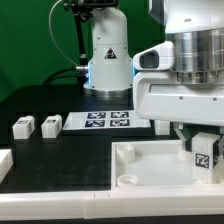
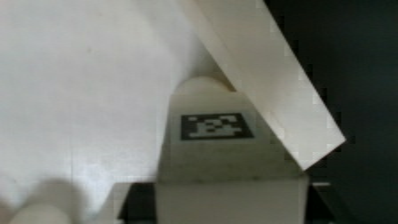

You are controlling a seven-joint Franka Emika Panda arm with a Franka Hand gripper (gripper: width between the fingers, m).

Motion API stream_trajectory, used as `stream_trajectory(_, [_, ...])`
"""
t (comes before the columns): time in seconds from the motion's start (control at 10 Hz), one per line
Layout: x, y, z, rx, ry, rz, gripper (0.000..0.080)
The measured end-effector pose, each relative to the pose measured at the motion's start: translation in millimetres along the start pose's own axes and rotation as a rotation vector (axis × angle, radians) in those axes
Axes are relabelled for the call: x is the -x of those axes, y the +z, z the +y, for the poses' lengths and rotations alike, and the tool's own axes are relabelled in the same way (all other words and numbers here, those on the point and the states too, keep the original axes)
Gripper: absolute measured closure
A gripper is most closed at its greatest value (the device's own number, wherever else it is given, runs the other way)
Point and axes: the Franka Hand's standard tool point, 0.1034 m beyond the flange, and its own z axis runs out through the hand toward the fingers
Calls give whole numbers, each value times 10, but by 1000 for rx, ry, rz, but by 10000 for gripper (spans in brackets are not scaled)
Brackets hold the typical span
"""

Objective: Assemble one leg

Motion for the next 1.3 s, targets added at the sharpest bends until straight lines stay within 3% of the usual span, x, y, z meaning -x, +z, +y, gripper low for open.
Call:
stream_trajectory(0.2, [-15,-1,13,16,310,-22,506])
stream_trajectory(0.4, [9,5,20,7,784,-60,506])
stream_trajectory(0.5, [8,5,23,4,898,-68,506])
stream_trajectory(0.8, [8,-3,26,15,1152,-71,506])
stream_trajectory(1.1, [12,5,30,17,1155,-71,483])
stream_trajectory(1.2, [12,5,30,17,1154,-71,290])
stream_trajectory(1.3, [12,6,30,17,1154,-71,290])
